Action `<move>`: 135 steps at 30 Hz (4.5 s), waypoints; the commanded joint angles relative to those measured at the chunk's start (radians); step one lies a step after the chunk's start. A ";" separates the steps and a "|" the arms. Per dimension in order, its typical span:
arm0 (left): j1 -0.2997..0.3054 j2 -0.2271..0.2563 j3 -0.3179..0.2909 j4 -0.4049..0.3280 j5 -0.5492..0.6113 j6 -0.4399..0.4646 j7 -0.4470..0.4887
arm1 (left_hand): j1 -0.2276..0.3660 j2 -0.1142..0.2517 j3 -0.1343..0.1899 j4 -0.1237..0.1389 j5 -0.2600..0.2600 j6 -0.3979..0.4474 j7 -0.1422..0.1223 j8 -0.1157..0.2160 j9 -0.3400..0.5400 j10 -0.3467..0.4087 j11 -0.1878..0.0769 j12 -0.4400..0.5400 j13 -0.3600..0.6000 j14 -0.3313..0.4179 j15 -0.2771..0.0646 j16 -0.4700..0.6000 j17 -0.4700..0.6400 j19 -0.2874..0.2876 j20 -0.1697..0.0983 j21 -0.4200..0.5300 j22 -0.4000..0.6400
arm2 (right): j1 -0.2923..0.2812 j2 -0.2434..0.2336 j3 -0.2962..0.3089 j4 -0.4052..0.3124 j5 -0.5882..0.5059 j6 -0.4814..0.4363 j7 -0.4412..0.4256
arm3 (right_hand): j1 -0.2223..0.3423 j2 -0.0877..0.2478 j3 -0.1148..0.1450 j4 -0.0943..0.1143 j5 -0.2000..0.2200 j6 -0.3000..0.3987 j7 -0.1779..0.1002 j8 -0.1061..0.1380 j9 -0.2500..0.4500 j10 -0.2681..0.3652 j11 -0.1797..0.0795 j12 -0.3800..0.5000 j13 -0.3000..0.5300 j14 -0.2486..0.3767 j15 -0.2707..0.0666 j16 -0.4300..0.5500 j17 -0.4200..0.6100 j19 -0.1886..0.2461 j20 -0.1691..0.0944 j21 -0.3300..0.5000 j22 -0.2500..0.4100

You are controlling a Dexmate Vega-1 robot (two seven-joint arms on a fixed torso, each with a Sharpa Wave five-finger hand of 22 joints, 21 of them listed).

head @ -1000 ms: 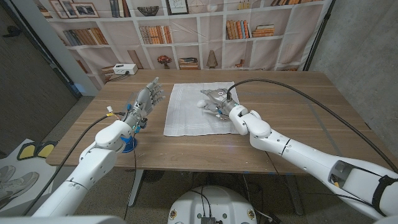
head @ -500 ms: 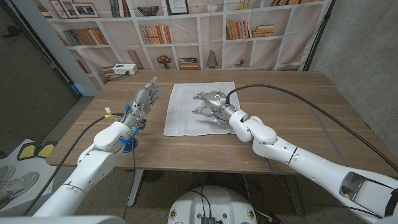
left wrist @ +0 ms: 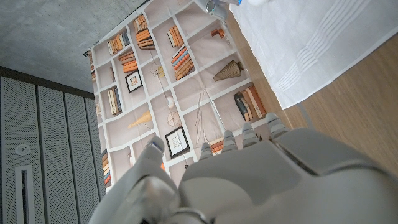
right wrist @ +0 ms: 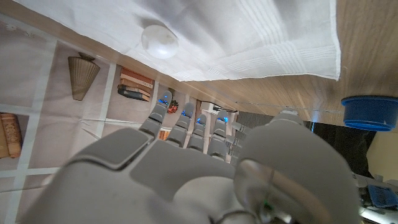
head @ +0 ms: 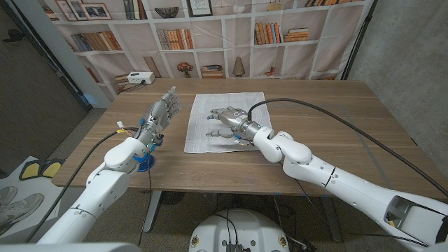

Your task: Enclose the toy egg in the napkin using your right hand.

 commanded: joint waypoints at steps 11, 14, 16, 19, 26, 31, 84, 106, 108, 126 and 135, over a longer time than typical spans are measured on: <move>-0.032 -0.004 0.006 0.052 -0.020 -0.007 -0.030 | -0.010 0.007 0.002 0.006 0.005 -0.015 0.005 -0.002 0.002 -0.004 0.008 0.000 0.003 -0.010 -0.004 0.003 0.002 -0.005 0.003 0.003 0.002 | 0.009 0.038 -0.058 0.006 -0.064 0.037 0.114 | -0.020 -0.003 -0.020 -0.004 0.008 -0.018 0.002 -0.009 0.003 -0.044 0.008 0.000 -0.001 -0.067 0.020 0.001 -0.009 -0.072 0.015 -0.039 0.003; -0.038 -0.003 0.008 0.058 -0.019 -0.009 -0.032 | -0.010 0.007 0.002 0.006 0.005 -0.015 0.007 -0.002 0.002 -0.005 0.007 -0.001 0.003 -0.009 -0.005 0.004 0.002 -0.004 0.003 0.004 0.002 | 0.008 0.042 -0.059 0.010 -0.065 0.040 0.118 | -0.021 -0.005 -0.022 -0.004 0.008 -0.018 0.002 -0.009 0.003 -0.045 0.008 0.001 -0.001 -0.069 0.020 0.001 -0.010 -0.073 0.014 -0.040 0.003; -0.041 -0.003 0.008 0.062 -0.021 -0.008 -0.034 | -0.011 0.007 0.002 0.006 0.005 -0.015 0.007 -0.002 0.002 -0.005 0.008 -0.001 0.003 -0.010 -0.005 0.005 0.002 -0.002 0.003 0.004 0.002 | 0.007 0.045 -0.062 0.013 -0.073 0.037 0.121 | -0.022 -0.007 -0.023 -0.004 0.009 -0.020 0.003 -0.010 0.003 -0.045 0.008 0.002 -0.001 -0.070 0.020 0.002 -0.011 -0.076 0.015 -0.042 0.003; -0.047 -0.002 0.011 0.069 -0.023 -0.005 -0.038 | -0.011 0.007 0.002 0.007 0.005 -0.015 0.006 -0.002 0.002 -0.005 0.009 -0.001 0.003 -0.009 -0.005 0.005 0.002 0.000 0.002 0.005 0.002 | 0.002 0.049 -0.067 0.014 -0.093 0.026 0.121 | -0.023 -0.011 -0.026 -0.005 0.009 -0.030 0.006 -0.014 0.003 -0.049 0.008 0.002 -0.002 -0.073 0.021 0.004 -0.013 -0.078 0.016 -0.044 0.004; -0.062 0.001 0.017 0.085 -0.028 -0.002 -0.048 | -0.010 0.007 0.002 0.007 0.005 -0.015 0.007 -0.002 0.002 -0.005 0.008 -0.001 0.003 -0.009 -0.006 0.006 0.002 0.000 0.001 0.005 0.003 | -0.010 0.065 -0.079 0.036 -0.125 0.015 0.090 | -0.014 -0.018 -0.029 -0.013 0.013 -0.044 0.015 -0.018 0.004 -0.056 0.009 0.004 -0.002 -0.079 0.020 0.006 -0.018 -0.084 0.018 -0.049 0.005; -0.068 0.003 0.020 0.091 -0.031 0.000 -0.052 | -0.010 0.007 0.002 0.007 0.005 -0.016 0.007 -0.002 0.002 -0.006 0.007 -0.001 0.003 -0.009 -0.005 0.006 0.002 0.000 0.001 0.005 0.003 | -0.024 0.081 -0.081 0.059 -0.127 0.005 0.054 | 0.017 -0.011 -0.020 -0.029 0.021 -0.020 0.018 -0.007 0.004 -0.040 0.007 0.014 -0.003 -0.072 0.017 0.015 -0.023 -0.076 0.018 -0.051 0.005; -0.073 0.016 -0.003 0.118 -0.057 -0.014 -0.071 | -0.009 0.007 0.001 0.010 0.006 -0.018 0.005 -0.002 0.002 -0.007 0.007 -0.001 0.004 -0.009 -0.006 0.010 0.001 0.003 0.005 0.007 0.004 | 0.007 0.176 -0.177 0.309 -0.180 0.019 -0.223 | 0.477 0.141 0.150 -0.256 0.073 0.739 0.046 0.225 -0.017 0.492 -0.108 0.191 -0.029 0.325 -0.207 0.125 -0.092 0.281 -0.142 0.011 -0.001; -0.099 0.015 0.017 0.120 -0.050 0.013 -0.067 | -0.009 0.007 0.000 0.011 0.006 -0.020 0.005 -0.003 0.002 -0.007 0.006 0.000 0.004 -0.010 -0.007 0.010 0.001 0.002 0.005 0.007 0.004 | -0.061 0.196 -0.106 0.295 -0.142 -0.094 -0.504 | 0.488 0.172 0.200 -0.197 0.065 0.703 0.067 0.291 0.069 0.538 -0.148 0.213 0.004 0.371 -0.232 0.119 -0.075 0.287 -0.232 0.012 0.003; -0.100 0.014 0.019 0.124 -0.051 0.012 -0.067 | -0.009 0.007 0.000 0.012 0.006 -0.020 0.005 -0.003 0.002 -0.007 0.007 0.000 0.004 -0.011 -0.007 0.010 0.001 0.003 0.006 0.007 0.004 | -0.070 0.197 -0.093 0.284 -0.132 -0.101 -0.540 | 0.479 0.172 0.208 -0.181 0.066 0.683 0.061 0.301 0.087 0.536 -0.152 0.214 0.012 0.371 -0.231 0.115 -0.072 0.288 -0.238 0.013 0.005; -0.103 0.007 0.025 0.130 -0.049 0.016 -0.055 | -0.008 0.007 0.000 0.012 0.006 -0.020 0.006 -0.002 0.002 -0.008 0.007 0.000 0.004 -0.012 -0.006 0.010 0.001 0.002 0.005 0.007 0.004 | -0.077 0.220 -0.028 0.291 -0.013 -0.091 -0.691 | 0.462 0.168 0.240 -0.131 0.073 0.640 0.054 0.358 0.159 0.531 -0.165 0.226 0.046 0.367 -0.234 0.093 -0.062 0.289 -0.243 0.020 0.007; -0.100 0.003 0.027 0.125 -0.044 0.015 -0.043 | -0.007 0.007 0.000 0.013 0.006 -0.021 0.005 -0.003 0.002 -0.009 0.006 0.000 0.004 -0.012 -0.006 0.010 0.001 0.000 0.006 0.006 0.004 | -0.038 0.248 -0.021 0.351 0.023 -0.088 -0.731 | 0.463 0.164 0.251 -0.121 0.074 0.632 0.052 0.381 0.183 0.531 -0.167 0.232 0.059 0.370 -0.235 0.087 -0.057 0.289 -0.241 0.022 0.007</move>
